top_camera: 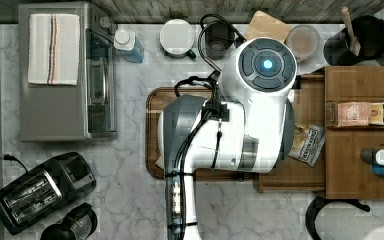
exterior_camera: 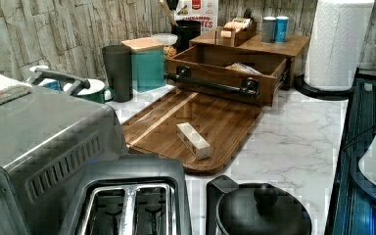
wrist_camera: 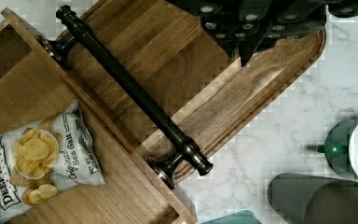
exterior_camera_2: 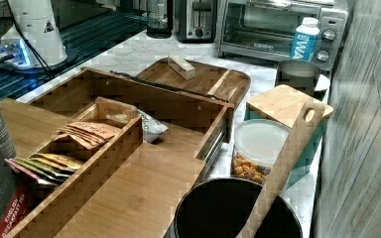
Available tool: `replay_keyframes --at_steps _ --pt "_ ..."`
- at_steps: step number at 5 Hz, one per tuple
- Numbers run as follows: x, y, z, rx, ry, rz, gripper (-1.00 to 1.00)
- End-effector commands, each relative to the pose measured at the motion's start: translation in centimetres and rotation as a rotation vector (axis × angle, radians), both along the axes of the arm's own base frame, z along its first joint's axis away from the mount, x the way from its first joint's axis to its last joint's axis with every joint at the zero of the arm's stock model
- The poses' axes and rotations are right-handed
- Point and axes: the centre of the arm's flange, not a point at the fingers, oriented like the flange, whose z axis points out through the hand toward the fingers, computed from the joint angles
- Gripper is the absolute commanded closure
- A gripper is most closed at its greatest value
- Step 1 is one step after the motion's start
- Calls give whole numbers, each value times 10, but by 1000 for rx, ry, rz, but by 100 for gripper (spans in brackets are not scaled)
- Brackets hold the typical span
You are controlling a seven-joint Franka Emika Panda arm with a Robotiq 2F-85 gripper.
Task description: Close the drawer.
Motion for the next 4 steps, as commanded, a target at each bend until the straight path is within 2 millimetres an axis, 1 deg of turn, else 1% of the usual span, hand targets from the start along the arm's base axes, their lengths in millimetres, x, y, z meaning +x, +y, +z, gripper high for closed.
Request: replay_keyframes --at_steps 1,2,3,4 --pt "0 -1 0 1 0 -2 100" --pt "-2 13 -18 19 -14 142 100" --pt "-4 23 -33 3 -13 305 100" --pt "0 28 -51 -8 24 493 100"
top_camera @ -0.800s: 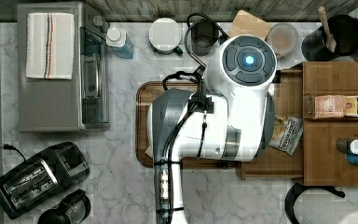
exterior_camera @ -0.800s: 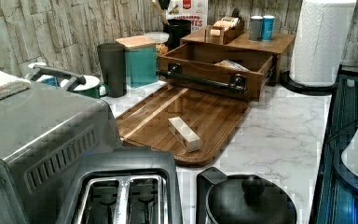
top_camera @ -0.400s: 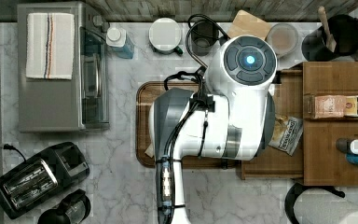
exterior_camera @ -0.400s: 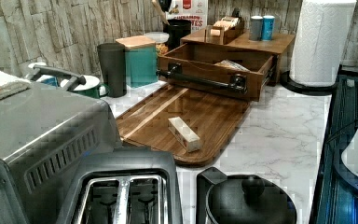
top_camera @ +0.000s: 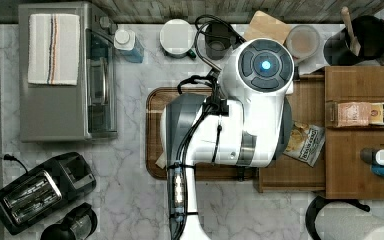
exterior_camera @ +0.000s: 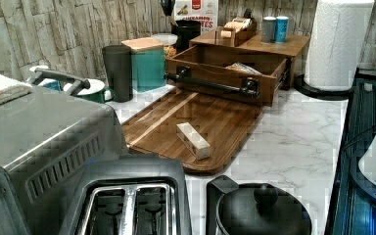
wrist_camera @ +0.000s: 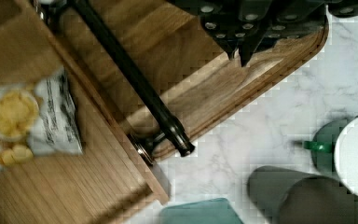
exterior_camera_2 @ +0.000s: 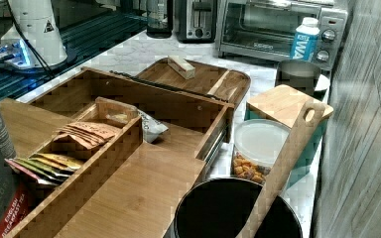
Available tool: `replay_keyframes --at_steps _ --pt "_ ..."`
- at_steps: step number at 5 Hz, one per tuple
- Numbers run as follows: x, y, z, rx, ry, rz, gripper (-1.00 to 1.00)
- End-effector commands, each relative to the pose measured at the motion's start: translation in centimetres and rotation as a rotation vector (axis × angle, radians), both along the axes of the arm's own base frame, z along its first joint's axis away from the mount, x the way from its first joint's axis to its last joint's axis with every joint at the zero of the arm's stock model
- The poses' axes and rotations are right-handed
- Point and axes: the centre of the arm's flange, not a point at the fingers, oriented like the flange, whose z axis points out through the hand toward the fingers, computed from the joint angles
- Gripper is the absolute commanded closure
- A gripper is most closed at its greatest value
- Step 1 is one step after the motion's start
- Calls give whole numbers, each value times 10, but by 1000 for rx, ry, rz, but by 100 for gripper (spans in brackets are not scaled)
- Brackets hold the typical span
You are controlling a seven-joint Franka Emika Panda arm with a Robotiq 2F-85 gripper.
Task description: Close the drawer.
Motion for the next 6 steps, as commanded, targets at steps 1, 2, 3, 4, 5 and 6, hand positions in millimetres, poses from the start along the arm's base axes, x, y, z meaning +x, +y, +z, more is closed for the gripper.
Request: replay_keyframes --at_steps 1,2,3,4,5,6 --pt "-13 38 -62 -75 74 452 100" --pt "-20 51 -91 -169 50 524 100" --pt "-25 53 -118 -186 38 552 100" --pt "-28 57 -138 -168 42 560 100" --pt "-35 64 -157 -179 18 562 100" --pt "-35 63 -176 -164 21 565 100"
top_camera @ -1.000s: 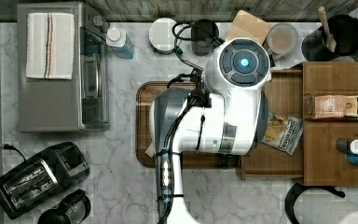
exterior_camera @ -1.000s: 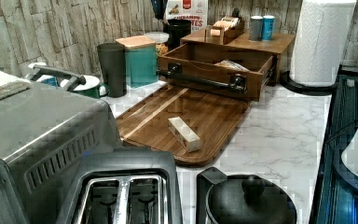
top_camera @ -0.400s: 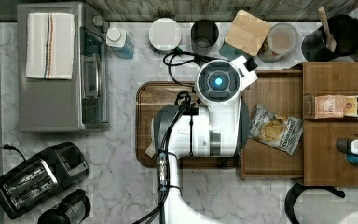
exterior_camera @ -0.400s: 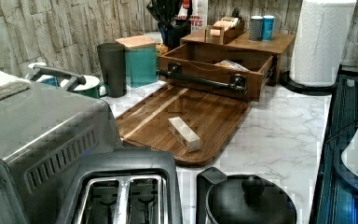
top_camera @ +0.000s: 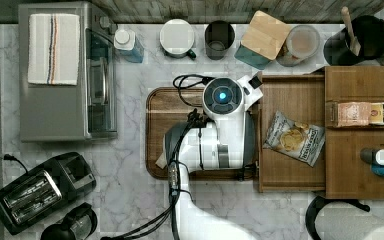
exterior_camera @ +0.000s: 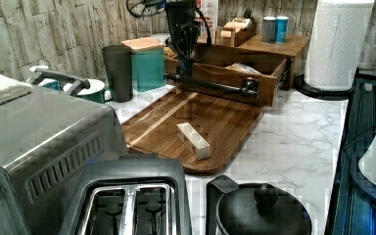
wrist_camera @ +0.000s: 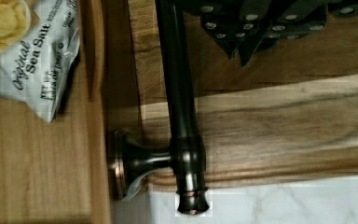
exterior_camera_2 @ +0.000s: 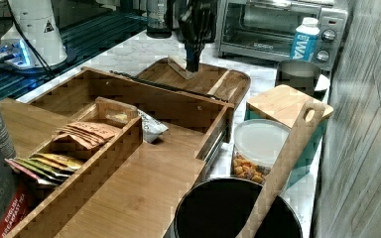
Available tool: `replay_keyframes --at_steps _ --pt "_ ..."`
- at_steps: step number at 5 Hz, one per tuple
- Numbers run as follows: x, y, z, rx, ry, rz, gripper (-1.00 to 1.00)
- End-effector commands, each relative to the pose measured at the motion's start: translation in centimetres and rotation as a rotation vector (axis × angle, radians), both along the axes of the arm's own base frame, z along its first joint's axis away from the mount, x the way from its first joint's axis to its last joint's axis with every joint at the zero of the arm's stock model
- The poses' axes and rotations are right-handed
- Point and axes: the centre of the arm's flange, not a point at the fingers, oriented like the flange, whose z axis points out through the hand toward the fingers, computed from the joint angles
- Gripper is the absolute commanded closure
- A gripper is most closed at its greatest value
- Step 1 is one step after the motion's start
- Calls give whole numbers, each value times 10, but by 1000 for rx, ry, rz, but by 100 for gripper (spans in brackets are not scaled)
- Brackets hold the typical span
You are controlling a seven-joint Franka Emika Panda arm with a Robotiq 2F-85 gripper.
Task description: Close the drawer.
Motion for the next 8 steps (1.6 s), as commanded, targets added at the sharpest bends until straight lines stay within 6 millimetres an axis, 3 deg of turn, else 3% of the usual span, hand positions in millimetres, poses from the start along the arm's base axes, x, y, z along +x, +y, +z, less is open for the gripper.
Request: replay_keyframes --at_steps 1,3,6,7,8 --pt "-1 46 -10 4 -61 117 100" --pt "-5 18 -44 34 -22 105 100" --pt "-28 18 -62 82 36 -3 100" --pt "-33 -9 -66 102 11 49 100" --pt "-36 -41 -57 106 27 66 100"
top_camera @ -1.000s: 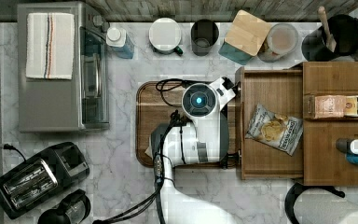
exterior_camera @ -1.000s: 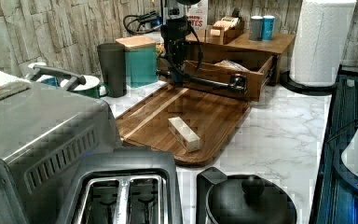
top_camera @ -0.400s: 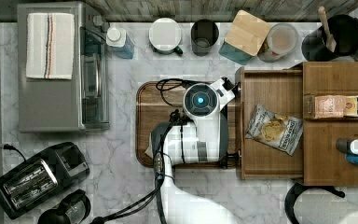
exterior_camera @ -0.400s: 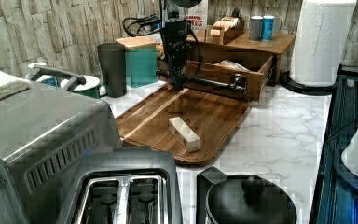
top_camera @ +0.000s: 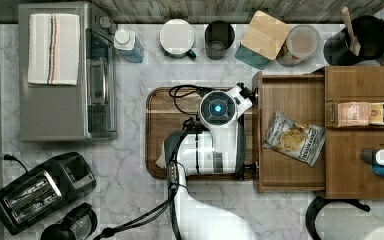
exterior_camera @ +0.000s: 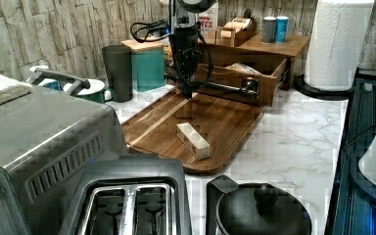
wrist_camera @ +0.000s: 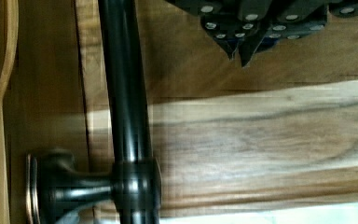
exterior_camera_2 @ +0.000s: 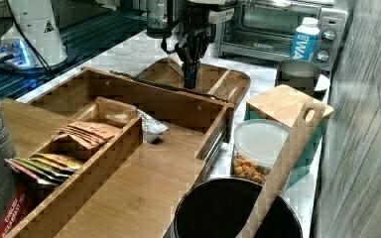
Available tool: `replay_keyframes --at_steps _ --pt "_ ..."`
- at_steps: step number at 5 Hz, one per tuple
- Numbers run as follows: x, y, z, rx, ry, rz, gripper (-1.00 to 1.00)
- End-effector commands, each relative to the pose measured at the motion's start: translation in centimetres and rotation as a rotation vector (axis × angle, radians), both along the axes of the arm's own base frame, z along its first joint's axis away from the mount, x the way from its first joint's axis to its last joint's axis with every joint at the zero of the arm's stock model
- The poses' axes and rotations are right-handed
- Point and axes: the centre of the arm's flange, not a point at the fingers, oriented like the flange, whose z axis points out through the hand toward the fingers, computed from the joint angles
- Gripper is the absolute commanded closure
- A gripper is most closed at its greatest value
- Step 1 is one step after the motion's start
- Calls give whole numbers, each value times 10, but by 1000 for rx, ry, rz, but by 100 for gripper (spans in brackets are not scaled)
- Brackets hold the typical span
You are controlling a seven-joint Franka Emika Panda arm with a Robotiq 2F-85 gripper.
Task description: Close the drawer.
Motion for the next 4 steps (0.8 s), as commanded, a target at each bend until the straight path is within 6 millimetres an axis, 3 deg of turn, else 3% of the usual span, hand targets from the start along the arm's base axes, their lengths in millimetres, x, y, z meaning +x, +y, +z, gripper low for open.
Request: replay_keyframes --at_steps 1,2,3,4 --pt "-21 -93 3 69 81 81 100" --pt "-18 -141 9 64 61 117 100" --pt "-13 -199 37 17 -19 102 100" --pt "-11 -232 73 -24 -22 82 100"
